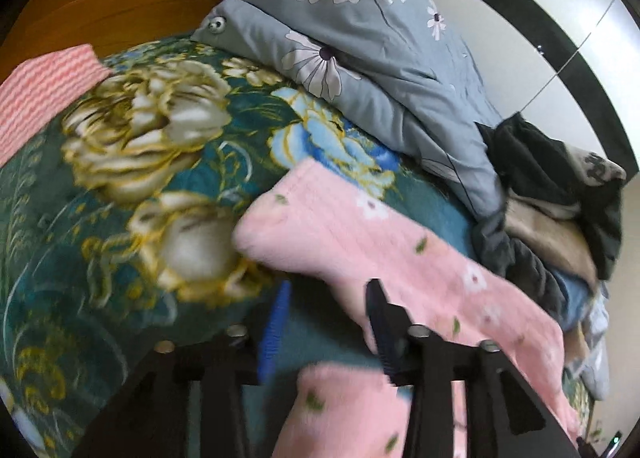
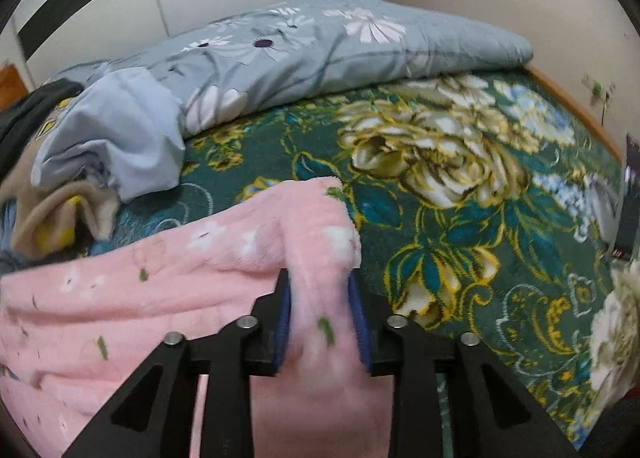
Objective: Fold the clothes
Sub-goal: 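Lift and spread the pink garment flat on the blanket with both grippers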
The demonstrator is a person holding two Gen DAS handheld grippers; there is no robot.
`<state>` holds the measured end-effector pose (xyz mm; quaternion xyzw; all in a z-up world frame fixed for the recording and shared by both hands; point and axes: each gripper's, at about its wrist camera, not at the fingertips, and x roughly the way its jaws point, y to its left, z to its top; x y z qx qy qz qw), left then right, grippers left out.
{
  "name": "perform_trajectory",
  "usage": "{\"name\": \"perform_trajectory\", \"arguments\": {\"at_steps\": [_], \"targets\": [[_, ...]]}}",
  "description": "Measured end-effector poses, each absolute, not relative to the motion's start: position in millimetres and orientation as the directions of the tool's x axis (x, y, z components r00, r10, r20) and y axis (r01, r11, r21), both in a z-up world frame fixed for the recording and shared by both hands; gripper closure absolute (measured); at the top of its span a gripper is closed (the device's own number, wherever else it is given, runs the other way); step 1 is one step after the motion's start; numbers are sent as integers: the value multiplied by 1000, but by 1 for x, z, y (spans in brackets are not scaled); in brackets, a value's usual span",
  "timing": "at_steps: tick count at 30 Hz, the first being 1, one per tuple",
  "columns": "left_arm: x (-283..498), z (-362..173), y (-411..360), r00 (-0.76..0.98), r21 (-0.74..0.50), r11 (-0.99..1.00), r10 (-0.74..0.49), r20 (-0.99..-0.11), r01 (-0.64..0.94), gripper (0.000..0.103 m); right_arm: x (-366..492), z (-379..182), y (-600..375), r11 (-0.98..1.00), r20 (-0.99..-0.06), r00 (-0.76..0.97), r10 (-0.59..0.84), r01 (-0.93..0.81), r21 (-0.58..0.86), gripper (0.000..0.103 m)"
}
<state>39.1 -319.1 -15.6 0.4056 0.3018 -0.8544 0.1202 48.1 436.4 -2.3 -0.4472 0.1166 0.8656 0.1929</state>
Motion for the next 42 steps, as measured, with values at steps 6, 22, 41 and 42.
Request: {"name": "perform_trajectory", "arguments": {"at_steps": [6,22,41,42], "targets": [[116,-16,-307,-650,-392,-794,-5,-760,464,45,95,11,405,-940,-793,-561,240,-338,-46,57],[185,-54,-249,-630,-477,-801,167,-759,362,41,182,-48,407,-936,-866,-498,53,-326,130,57],[193,-4,-220,-734,-442,-854,109,-670,276,90,211,10,403,-923,-751,-654,93,-340,182,100],[193,-2,-218,-739,-443,-855,111,-664,270,90,213,13,405,-921,-747,-657,103,-346,177,100]]}}
